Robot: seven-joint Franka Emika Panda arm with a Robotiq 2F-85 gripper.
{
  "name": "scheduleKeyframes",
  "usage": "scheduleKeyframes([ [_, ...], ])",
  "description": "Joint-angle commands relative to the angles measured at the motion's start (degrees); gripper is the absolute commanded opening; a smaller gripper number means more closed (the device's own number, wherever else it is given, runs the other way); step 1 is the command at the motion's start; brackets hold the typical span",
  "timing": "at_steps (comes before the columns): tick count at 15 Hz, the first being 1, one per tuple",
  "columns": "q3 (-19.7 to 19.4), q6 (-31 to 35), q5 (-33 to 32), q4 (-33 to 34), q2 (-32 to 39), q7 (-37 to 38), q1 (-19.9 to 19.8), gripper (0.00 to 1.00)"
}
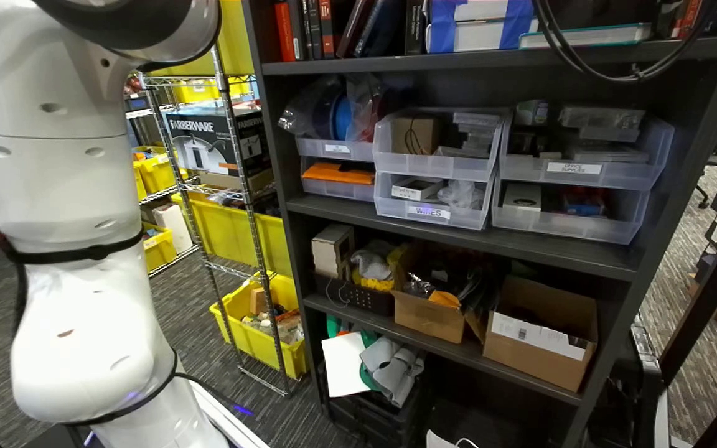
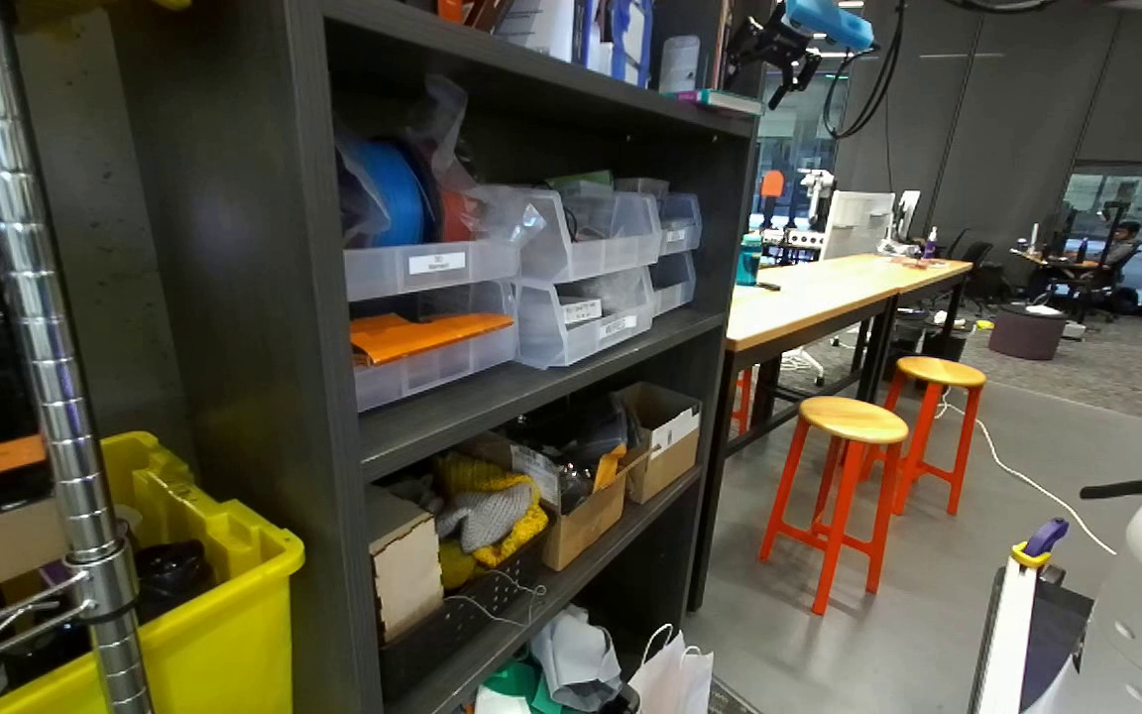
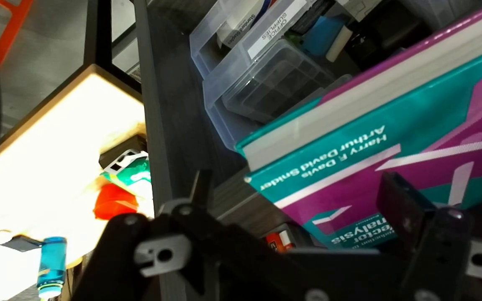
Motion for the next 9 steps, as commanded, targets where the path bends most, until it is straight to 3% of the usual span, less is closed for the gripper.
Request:
scheduleKeyframes([
  [1,0.5,0.8,2.2,0.5,0.2,-1.5,-0.3,1.0],
  [9,1.2,1.4,4.7,0.3,0.2,-2.1,-0.2,1.0],
])
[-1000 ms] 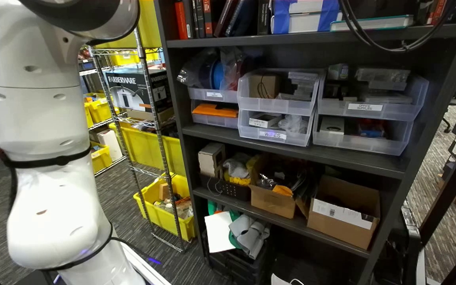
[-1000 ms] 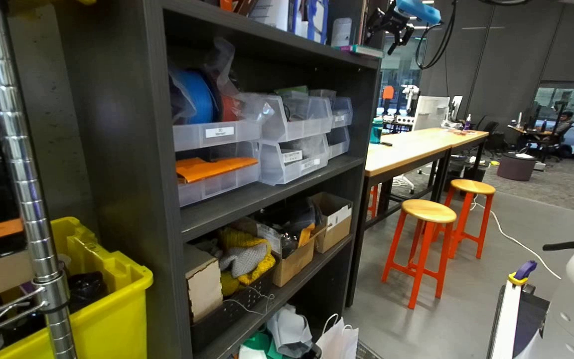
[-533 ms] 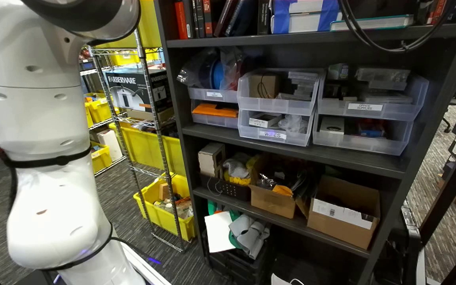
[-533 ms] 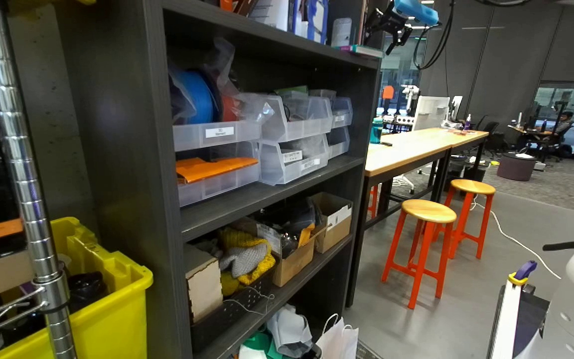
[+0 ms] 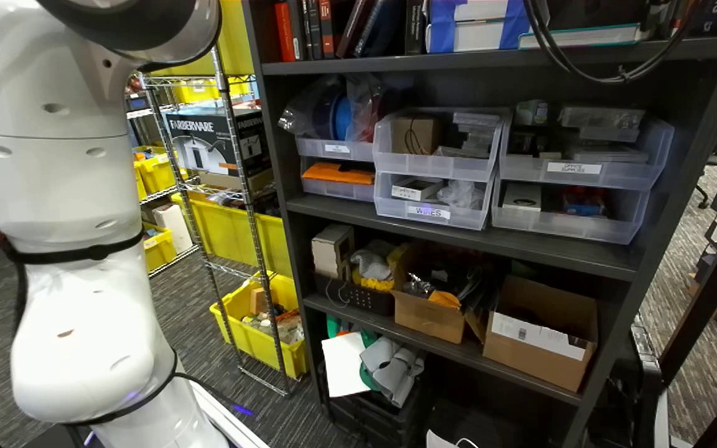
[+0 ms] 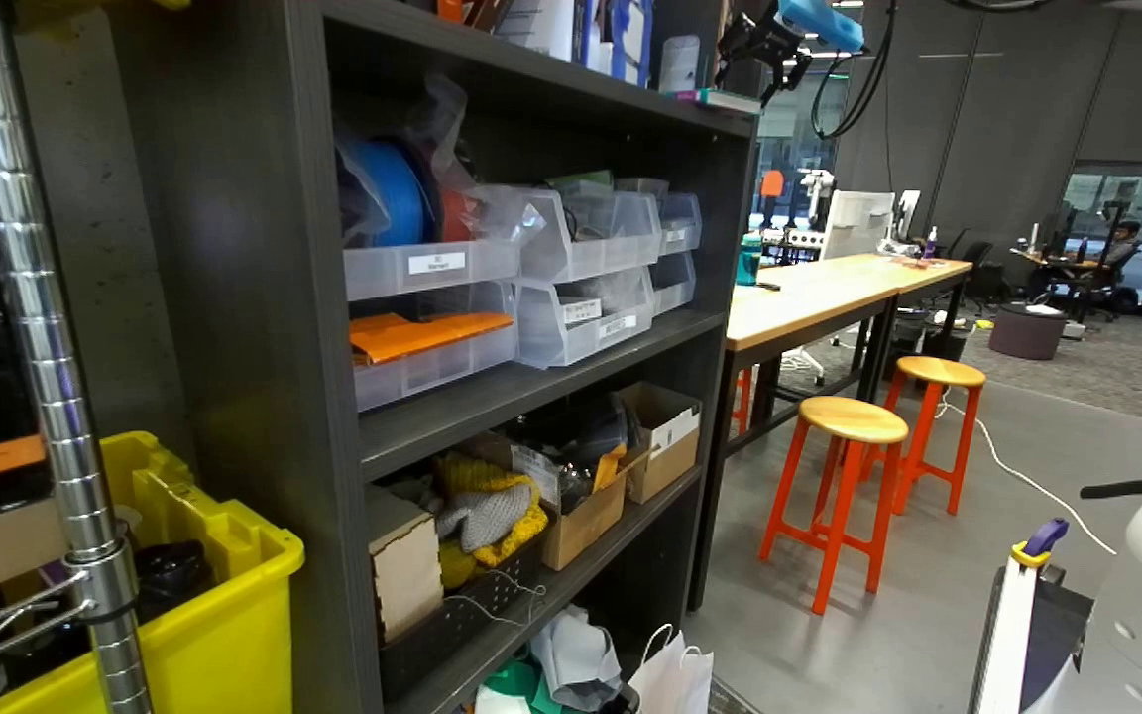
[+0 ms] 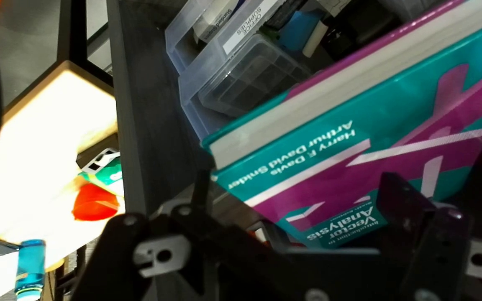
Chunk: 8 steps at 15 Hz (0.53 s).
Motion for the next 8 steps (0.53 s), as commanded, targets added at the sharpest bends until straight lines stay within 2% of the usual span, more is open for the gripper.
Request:
scheduleKeyframes([
  [1,0.4,0.4,1.9,0.3,0.0,-1.3,-0.2,1.0],
  [8,0.8,0.7,1.9,0.7,-0.3,-1.3,-0.2,1.0],
])
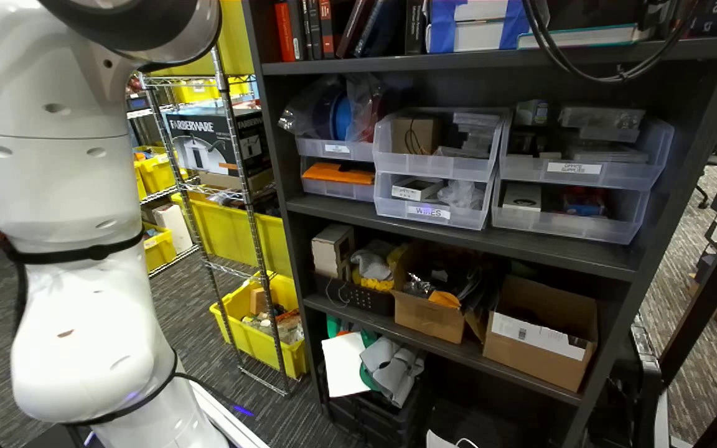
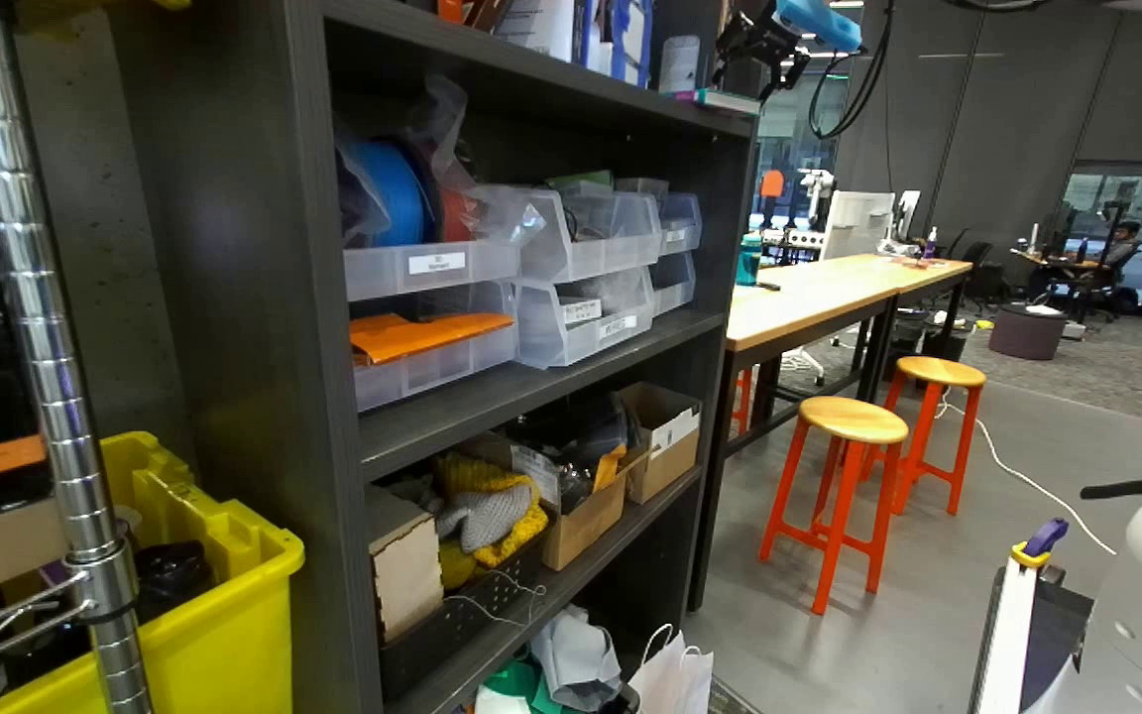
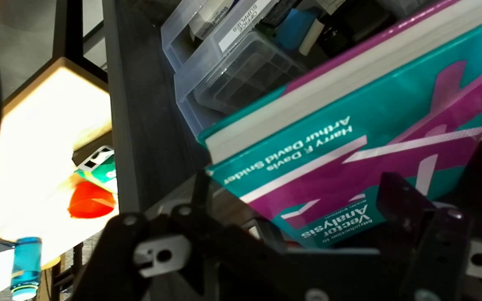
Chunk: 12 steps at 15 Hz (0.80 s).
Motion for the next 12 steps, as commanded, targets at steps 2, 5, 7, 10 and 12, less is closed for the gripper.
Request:
scheduleKeyframes([
  [2,0.6,0.4,1.9,0.7,-0.4,-1.1,-0.2,1.0],
  [5,0.9,0.9,1.9,0.6,-0.5,-1.0,0.0,1.0],
  [7,1.0,1.1,1.7,0.3,-0.6,-0.9,0.1,1.0],
  [10,1.0,0.4,1.2,0.0,-0.6,-0.5,0.0,1.0],
  [12,1.0,0.2,0.6,0.2,-0.6,-0.2,0.1,1.0],
])
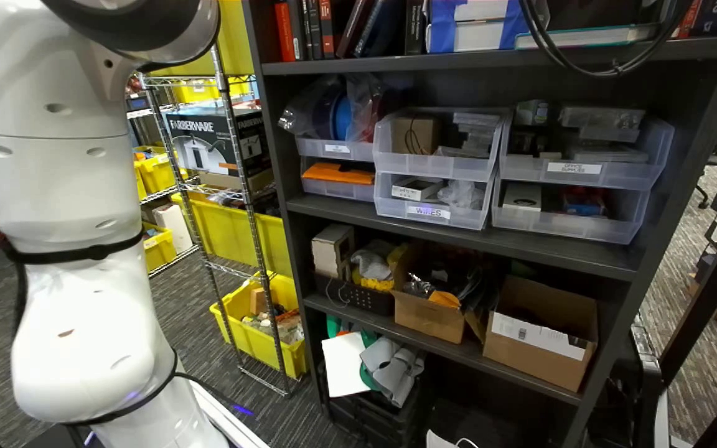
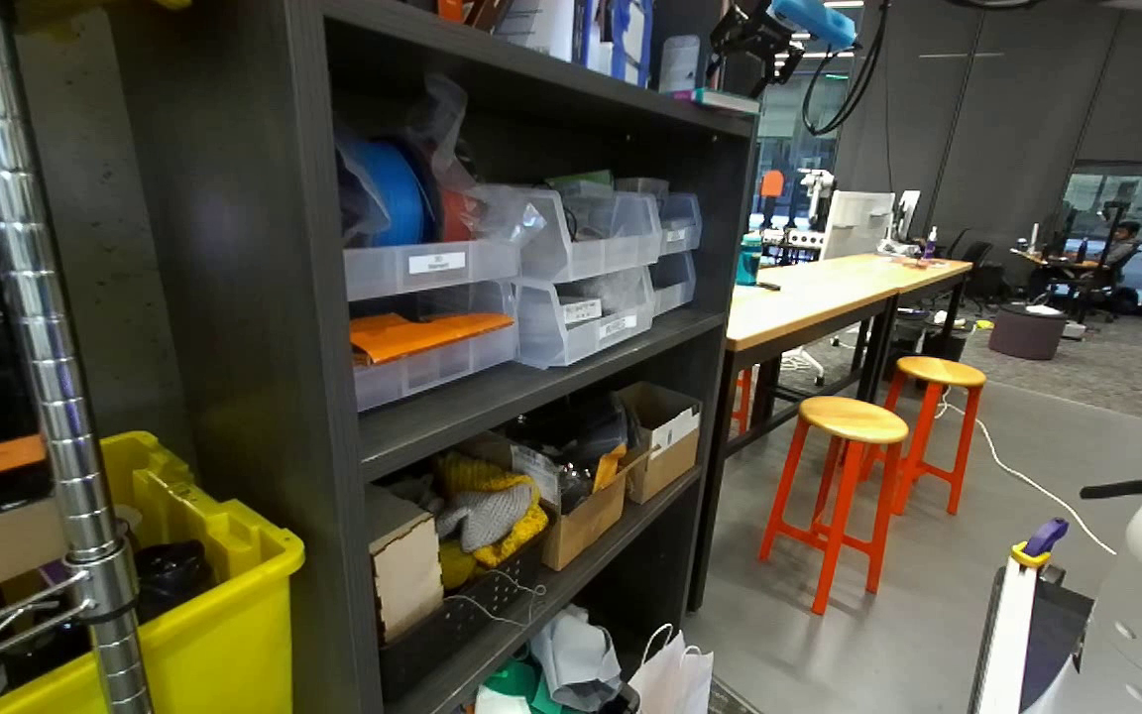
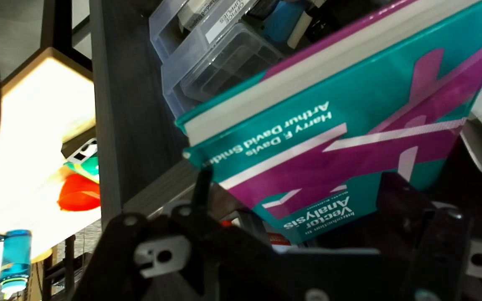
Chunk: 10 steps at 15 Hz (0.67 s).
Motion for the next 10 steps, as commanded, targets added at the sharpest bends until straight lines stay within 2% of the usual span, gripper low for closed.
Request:
scheduleKeyframes([
  [1,0.1,-0.8,0.5,0.0,-0.6,-0.2,-0.1,1.0],
  [10,0.0,-1.7,-0.8,2.3,-0.3,-0.3,0.1,1.0],
])
